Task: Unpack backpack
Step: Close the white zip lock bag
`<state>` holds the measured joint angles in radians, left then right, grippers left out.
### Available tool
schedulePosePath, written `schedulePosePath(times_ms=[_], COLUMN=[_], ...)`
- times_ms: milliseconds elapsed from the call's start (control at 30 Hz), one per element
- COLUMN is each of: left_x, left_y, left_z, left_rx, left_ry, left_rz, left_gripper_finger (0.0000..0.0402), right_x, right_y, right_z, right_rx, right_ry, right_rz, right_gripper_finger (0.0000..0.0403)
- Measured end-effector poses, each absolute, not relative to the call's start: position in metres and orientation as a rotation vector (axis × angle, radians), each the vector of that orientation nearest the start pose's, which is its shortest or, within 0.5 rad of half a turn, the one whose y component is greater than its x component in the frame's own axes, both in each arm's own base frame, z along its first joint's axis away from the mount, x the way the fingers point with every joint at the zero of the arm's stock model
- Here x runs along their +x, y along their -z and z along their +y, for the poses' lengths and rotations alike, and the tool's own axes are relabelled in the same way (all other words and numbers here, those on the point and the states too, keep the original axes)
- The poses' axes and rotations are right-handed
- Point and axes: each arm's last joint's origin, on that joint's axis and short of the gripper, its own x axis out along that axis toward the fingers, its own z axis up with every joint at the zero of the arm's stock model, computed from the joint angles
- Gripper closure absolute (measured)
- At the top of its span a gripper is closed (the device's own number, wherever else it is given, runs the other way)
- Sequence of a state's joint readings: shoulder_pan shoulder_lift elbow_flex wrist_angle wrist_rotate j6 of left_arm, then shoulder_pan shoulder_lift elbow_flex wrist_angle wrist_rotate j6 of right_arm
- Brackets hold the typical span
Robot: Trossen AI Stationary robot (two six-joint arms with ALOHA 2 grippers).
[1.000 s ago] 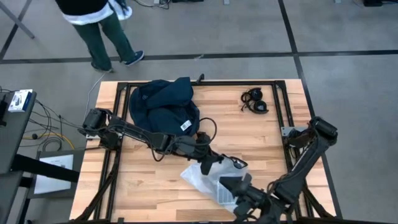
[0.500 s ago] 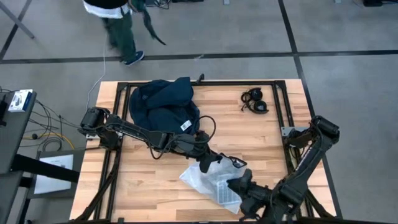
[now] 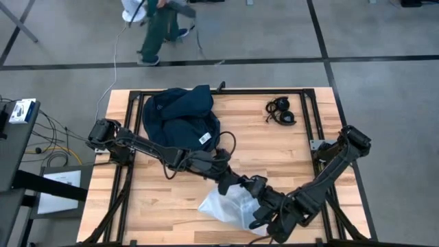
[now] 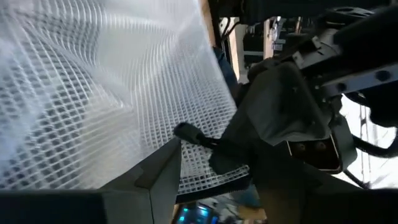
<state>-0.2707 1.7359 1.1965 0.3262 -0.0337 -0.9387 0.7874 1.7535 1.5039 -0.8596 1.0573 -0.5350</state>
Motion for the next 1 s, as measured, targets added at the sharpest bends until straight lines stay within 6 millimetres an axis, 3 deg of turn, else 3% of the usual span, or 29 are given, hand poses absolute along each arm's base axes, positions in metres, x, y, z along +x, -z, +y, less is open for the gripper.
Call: schedulePosePath(times_ms=[600,833,1000], left_x=[0.385,0.385,0.385], left_y=[-0.274,-0.274,-0.274], left_z=[-0.109,-0.109,-0.109], left_rx=[-0.961,-0.972,-0.973], left_ry=[0.167,0.185,0.192], left_rz=[0.282,0.297,0.299], left_gripper_finger=[0.0402,0.0402,0.0402], right_x=[0.286,0.290,0.288], right_y=[-0.287,-0.270,-0.268], right_z=[0.235,0.231,0.232], right_rx=[-1.411,-1.558,-1.669], right_ry=[0.015,-0.024,-0.034], right_rz=[0.690,0.698,0.713], right_gripper_finger=[0.0252,0.0268,0.0284])
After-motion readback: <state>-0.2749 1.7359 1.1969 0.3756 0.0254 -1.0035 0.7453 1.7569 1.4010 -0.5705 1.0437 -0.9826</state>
